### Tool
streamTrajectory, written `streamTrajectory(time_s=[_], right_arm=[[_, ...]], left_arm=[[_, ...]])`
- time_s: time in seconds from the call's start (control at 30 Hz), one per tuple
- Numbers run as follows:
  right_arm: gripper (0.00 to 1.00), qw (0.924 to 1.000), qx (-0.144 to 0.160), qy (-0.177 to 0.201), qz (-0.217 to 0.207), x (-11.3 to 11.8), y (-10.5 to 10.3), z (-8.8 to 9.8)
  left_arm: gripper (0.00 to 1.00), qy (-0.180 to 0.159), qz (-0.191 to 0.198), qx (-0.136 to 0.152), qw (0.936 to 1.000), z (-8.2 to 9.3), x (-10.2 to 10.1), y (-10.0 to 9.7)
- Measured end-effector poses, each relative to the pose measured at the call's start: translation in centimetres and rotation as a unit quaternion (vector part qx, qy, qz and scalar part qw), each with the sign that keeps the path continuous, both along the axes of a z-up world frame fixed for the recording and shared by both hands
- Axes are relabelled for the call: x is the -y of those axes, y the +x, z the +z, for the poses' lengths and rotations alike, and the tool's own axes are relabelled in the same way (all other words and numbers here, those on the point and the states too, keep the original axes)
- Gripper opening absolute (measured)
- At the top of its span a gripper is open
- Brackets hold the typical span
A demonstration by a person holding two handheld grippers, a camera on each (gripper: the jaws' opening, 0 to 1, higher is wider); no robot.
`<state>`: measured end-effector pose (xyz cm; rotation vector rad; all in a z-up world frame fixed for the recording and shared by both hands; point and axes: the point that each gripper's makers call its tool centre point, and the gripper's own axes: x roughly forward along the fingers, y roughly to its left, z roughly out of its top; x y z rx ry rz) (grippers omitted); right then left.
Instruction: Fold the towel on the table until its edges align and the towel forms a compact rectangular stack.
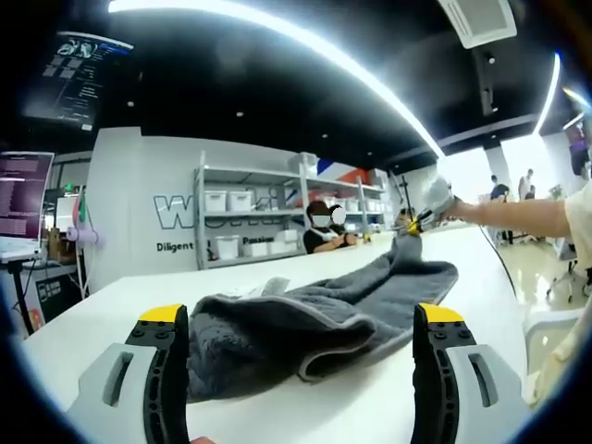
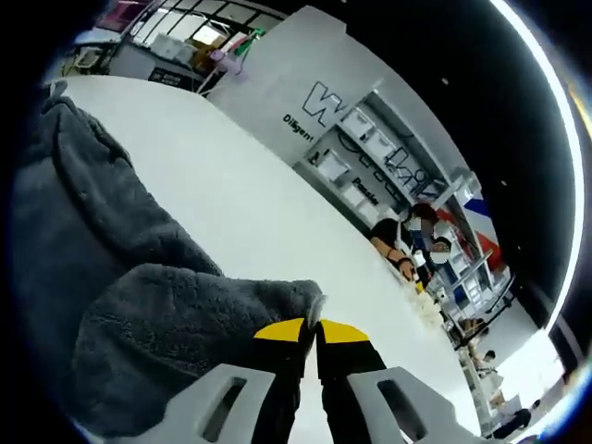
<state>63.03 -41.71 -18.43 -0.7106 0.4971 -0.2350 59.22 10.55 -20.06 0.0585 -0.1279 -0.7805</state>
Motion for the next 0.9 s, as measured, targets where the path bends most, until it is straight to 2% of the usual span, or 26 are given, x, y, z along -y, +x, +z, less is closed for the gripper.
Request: streamTrajectory(time_s=[0.27, 0.4, 0.53, 0.9], right_arm=[[0.01, 0.9988, -0.029, 0.004, -0.039, 3.1, -1.0, -2.9], [0.01, 0.9971, -0.056, -0.012, -0.051, 4.0, -1.2, -4.3], [0.01, 0.9951, -0.076, -0.028, -0.057, 4.5, -1.0, -5.5], [0.02, 0.991, -0.114, -0.015, -0.069, 4.7, -2.0, -9.2]], left_arm=[[0.99, 0.002, 0.001, 0.0, 1.0, 0.0, 0.0, 0.1], [0.99, 0.003, 0.002, 0.0, 1.0, 0.0, 0.0, 0.2], [0.99, 0.003, 0.001, 0.0, 1.0, 0.0, 0.0, 0.3], [0.99, 0.005, 0.001, -0.001, 1.0, -0.2, 0.1, 0.2]])
